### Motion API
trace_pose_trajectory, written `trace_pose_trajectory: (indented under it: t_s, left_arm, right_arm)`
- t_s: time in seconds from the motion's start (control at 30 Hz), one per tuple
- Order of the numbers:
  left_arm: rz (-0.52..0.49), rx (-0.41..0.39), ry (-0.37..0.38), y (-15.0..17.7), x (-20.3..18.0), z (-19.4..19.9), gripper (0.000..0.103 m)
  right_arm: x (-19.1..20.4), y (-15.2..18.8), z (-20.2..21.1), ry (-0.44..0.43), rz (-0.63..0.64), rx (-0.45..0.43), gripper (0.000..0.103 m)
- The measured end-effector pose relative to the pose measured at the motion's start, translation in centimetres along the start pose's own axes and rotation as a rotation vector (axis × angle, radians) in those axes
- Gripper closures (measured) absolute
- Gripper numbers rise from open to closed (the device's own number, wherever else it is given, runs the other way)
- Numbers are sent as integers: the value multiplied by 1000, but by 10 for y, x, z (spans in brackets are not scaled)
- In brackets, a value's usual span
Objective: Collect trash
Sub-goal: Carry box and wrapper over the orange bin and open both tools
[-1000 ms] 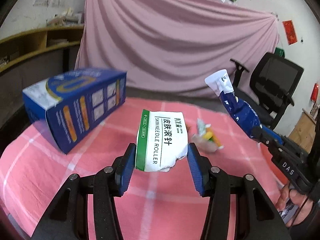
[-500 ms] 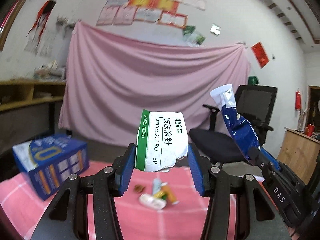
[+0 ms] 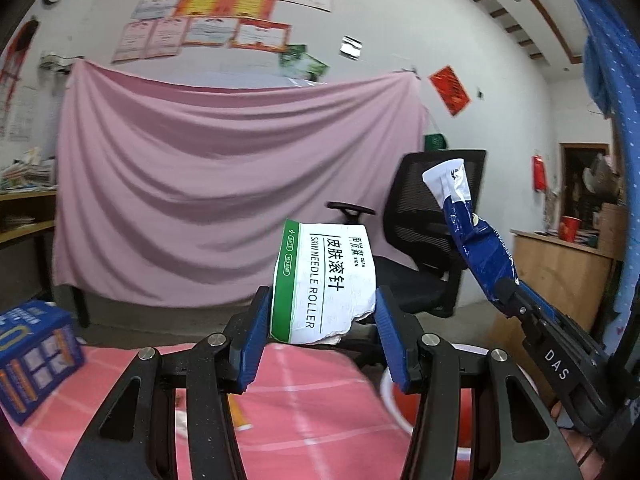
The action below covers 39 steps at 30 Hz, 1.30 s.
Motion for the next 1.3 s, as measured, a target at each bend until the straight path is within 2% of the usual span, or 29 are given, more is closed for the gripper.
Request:
trace_pose_trajectory:
  t_s: [0.13, 0.27, 0.53, 0.93, 1.23, 1.3]
  left_arm:
    - [8, 39, 67, -1, -20, -23, 57]
    - [11, 87, 123, 0, -38, -44, 57]
    - [27, 269, 226, 13, -75, -97, 57]
    - [33, 499, 292, 43, -95, -130, 57]
    - [10, 545, 290, 55, -95, -129, 57]
    - [19, 550, 287, 56, -92, -130, 55]
  right_arm:
    - [-24, -1, 3, 70, -23, 10, 80]
    - [-42, 5, 0, 162, -34, 65, 80]
    - [-74, 14, -5, 244, -66, 149, 79]
    - [-102, 26, -15, 280, -138, 254, 78]
    - [-107, 31, -20, 302, -154, 299, 74]
    - [-109, 33, -20, 310, -158, 309, 65]
Point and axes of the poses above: each gripper's, at about its wrist camera, not at the fingertips, and z roughly against the way its jaws point, x to its left, y to its underside, the point moved 2 cm from there along -z, roughly the way its jaws point, and after that the axes turned 1 degree about -x, right-handed, at the moved point
